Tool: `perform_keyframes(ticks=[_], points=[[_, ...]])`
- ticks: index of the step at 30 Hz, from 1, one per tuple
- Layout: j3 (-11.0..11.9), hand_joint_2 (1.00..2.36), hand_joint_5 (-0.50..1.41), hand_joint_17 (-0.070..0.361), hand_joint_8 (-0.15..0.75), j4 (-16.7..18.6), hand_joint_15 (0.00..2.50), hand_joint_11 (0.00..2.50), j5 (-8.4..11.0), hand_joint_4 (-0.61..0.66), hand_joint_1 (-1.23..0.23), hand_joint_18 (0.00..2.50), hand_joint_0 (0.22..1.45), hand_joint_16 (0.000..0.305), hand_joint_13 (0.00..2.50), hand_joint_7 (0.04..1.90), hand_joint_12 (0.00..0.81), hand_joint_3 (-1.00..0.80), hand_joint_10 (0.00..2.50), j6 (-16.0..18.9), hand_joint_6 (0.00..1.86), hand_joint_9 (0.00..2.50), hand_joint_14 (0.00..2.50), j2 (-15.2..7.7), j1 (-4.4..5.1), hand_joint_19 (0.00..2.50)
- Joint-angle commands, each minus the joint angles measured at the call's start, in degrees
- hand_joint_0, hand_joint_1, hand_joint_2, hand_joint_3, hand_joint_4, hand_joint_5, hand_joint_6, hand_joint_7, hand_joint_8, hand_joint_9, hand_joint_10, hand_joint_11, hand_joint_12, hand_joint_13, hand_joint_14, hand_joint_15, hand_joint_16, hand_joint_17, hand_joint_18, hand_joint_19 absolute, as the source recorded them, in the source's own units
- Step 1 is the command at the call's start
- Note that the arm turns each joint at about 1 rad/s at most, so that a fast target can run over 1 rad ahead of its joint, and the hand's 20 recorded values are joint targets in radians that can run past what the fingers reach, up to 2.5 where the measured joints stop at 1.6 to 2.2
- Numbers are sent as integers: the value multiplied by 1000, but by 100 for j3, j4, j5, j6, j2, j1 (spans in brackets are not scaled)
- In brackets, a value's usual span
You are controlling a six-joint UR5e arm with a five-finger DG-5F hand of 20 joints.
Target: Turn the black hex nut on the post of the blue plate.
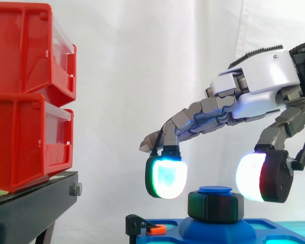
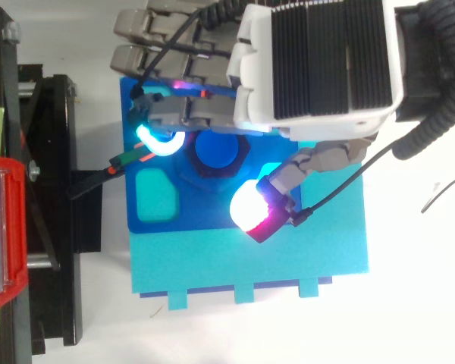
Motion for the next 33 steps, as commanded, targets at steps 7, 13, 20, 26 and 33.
perform_keyframes(ticks=[7, 13, 20, 26, 33], points=[[-70, 1000, -241, 140, 239, 103, 0, 0, 157, 188, -805, 0, 408, 62, 0, 875, 383, -500, 0, 0, 502, 84, 0, -9, 167, 0], [-176, 1000, -241, 134, 229, 226, 0, 0, 175, 177, -830, 0, 438, 59, 0, 876, 370, -500, 0, 0, 502, 91, 0, -9, 202, 0], [-272, 1000, -239, 125, 215, 305, 0, 0, 175, 160, -836, 0, 488, 56, 0, 881, 356, -500, 0, 0, 502, 107, 0, -9, 211, 0], [-272, 1000, -236, 120, 216, 296, 0, 0, 175, 162, -811, 0, 505, 53, 0, 896, 352, -500, 0, -18, 502, 127, 0, -9, 176, 0], [-272, 1000, -225, 119, 230, 270, 0, 0, 175, 183, -820, 0, 514, 53, 28, 916, 357, -500, 0, -26, 502, 190, 0, -9, 149, 0]])
